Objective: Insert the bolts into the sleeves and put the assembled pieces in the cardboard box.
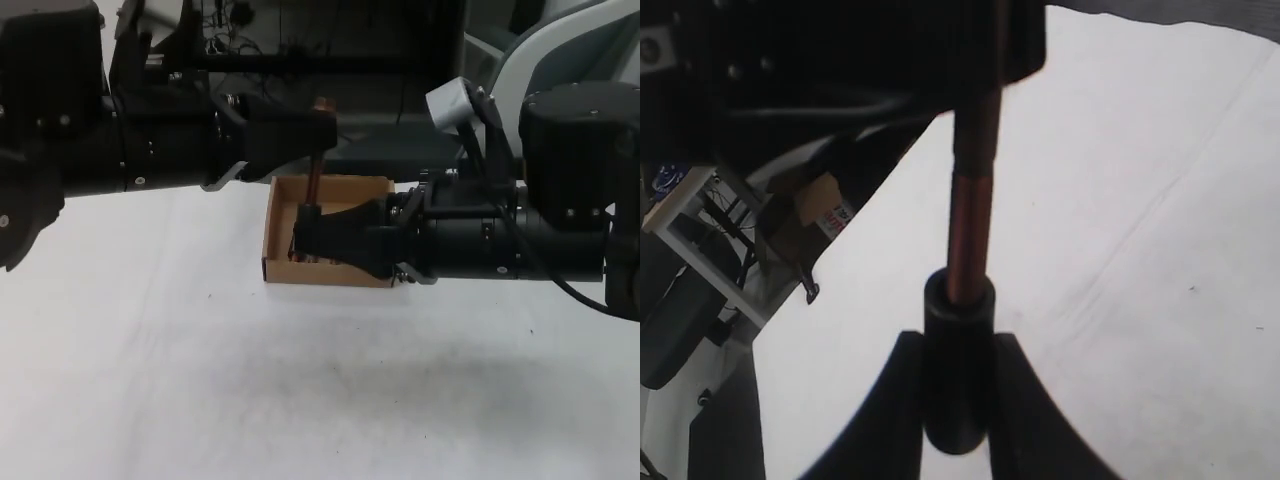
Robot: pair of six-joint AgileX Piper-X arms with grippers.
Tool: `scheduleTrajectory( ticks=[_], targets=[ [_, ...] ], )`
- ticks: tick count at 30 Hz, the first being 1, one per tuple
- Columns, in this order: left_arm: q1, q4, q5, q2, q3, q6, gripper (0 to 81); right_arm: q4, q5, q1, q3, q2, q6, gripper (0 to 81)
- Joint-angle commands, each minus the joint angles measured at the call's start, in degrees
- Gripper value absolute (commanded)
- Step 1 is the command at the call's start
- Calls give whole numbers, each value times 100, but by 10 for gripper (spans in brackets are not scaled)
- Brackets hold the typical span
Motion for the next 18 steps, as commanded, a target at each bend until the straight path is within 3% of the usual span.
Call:
scheduleTrajectory(
  ticks=[1,18],
  targets=[
    [-32,-25,82,-15,-17,51,17,-119,-44,-40,-85,-13,-18,6],
    [-32,232,33,-15,-17,159,17,-109,170,-262,-133,-13,51,6]
  ],
)
